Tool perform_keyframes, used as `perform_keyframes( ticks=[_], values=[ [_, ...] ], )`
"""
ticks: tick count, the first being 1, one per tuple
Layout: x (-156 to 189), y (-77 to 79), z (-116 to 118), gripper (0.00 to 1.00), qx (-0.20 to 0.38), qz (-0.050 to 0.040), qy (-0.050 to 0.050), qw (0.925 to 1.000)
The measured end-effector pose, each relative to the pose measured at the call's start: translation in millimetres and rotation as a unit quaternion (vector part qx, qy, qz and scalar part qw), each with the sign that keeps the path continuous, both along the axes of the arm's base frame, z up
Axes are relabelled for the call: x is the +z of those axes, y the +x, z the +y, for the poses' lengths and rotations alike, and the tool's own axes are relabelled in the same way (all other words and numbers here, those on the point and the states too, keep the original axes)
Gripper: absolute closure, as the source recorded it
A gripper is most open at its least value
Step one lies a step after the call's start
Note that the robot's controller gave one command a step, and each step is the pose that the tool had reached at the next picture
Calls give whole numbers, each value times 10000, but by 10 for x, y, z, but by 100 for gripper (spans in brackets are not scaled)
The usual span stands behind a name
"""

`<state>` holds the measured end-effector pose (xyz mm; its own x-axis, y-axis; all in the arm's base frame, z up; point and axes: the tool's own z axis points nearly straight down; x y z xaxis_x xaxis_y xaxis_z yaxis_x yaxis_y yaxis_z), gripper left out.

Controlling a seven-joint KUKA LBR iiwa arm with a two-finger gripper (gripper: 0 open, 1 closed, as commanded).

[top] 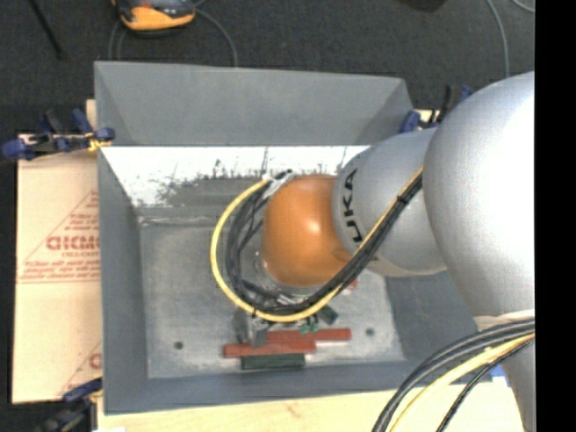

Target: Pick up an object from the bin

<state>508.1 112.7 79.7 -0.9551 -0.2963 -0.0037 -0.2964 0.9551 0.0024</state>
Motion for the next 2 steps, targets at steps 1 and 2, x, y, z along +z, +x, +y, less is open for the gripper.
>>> perform_keyframes(
  ticks=[1,2],
  values=[
    [0,0,0,100,-3,0,0,10000],
    [0,0,0,100,-5,1,0,10000]
  ],
)
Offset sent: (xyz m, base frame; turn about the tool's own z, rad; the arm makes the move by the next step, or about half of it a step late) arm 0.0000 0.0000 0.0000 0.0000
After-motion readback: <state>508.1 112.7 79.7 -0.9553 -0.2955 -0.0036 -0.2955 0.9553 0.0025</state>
